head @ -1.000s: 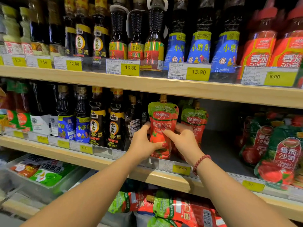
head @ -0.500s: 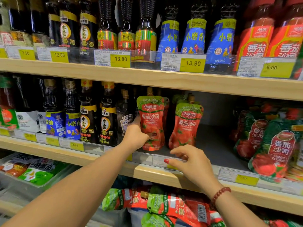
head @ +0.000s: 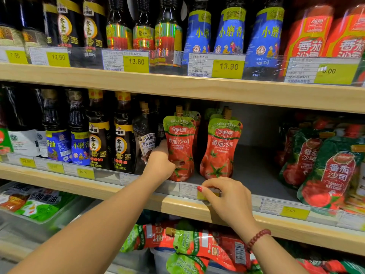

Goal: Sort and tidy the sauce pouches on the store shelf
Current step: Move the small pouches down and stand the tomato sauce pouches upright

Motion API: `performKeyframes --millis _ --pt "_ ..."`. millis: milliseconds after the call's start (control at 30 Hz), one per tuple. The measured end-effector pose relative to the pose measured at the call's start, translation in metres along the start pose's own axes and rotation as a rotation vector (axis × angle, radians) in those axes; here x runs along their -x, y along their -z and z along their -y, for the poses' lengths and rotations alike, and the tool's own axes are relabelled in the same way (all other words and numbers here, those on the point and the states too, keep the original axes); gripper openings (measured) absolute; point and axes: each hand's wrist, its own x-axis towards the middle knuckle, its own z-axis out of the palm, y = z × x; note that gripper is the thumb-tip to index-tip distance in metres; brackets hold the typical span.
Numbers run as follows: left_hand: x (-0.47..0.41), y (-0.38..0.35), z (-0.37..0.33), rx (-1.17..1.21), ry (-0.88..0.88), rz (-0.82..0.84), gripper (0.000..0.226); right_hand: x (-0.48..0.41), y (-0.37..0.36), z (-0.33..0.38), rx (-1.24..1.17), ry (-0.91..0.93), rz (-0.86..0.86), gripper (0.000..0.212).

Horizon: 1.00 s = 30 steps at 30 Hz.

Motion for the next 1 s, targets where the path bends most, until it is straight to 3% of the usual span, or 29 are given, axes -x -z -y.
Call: performKeyframes --millis 67,200,333,400,633,1000 --pt "0.008 -0.001 -0.001 -0.114 -0.028 -0.092 0.026 0.000 0.000 0.000 0.000 0.004 -0.012 0.011" --pt "0.017 -0.006 -0.003 -0.225 -0.051 -0.151 0.026 0.001 -0.001 0.001 -0.005 0.016 -0.041 0.010" --pt "0.008 -0.004 -0.005 -0.156 -0.101 -0.066 0.110 0.002 -0.002 0.000 -0.004 0.031 -0.056 0.010" --pt "0.001 -0.003 -0.006 -0.155 -0.072 -0.038 0.119 0.002 -0.002 0.000 -0.003 0.036 -0.052 0.011" --pt "-0.006 -0.008 -0.006 -0.246 -0.016 -0.004 0.123 0.002 -0.002 0.000 -0.008 0.063 -0.086 0.008" --pt "0.011 0.000 -0.013 -0.167 -0.076 -0.077 0.106 0.011 0.006 0.003 -0.053 0.101 -0.002 0.016"
